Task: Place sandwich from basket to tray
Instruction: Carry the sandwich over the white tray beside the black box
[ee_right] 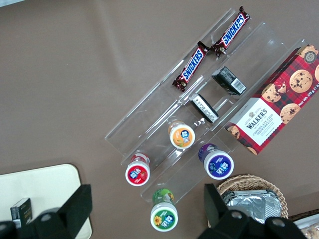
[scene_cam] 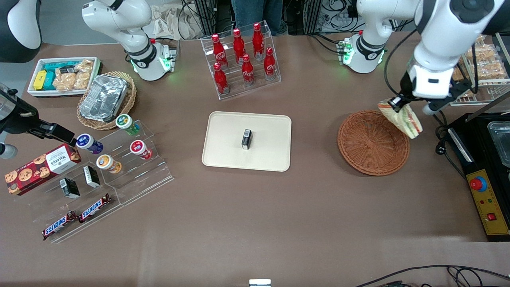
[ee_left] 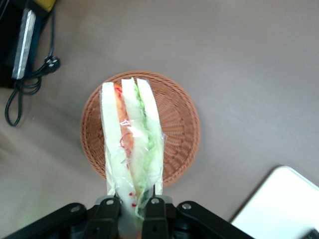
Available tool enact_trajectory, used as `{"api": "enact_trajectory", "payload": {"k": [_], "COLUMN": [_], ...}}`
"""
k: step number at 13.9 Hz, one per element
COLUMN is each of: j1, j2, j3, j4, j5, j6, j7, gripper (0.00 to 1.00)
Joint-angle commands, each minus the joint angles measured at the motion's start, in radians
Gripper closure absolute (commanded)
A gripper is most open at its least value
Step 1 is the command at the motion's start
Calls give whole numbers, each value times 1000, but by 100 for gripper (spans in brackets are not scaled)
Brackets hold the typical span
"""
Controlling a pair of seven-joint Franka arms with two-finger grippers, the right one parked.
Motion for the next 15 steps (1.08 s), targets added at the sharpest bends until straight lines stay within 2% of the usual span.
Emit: {"api": "enact_trajectory", "payload": {"k": [1,5,9,13,15], "j1": [0,0,-1,-3,-3], "j2": [23,55,141,279,339], "j3": [-105,-248,-340,-426,-449], "j4": [32,24,-8,-65,-77], "j5": [-11,-63,-118,-95,-36], "j6": [-13,73,237,448,486], "j7": [34,38,38,54,60], "gripper": [100,100,100,100,100]}}
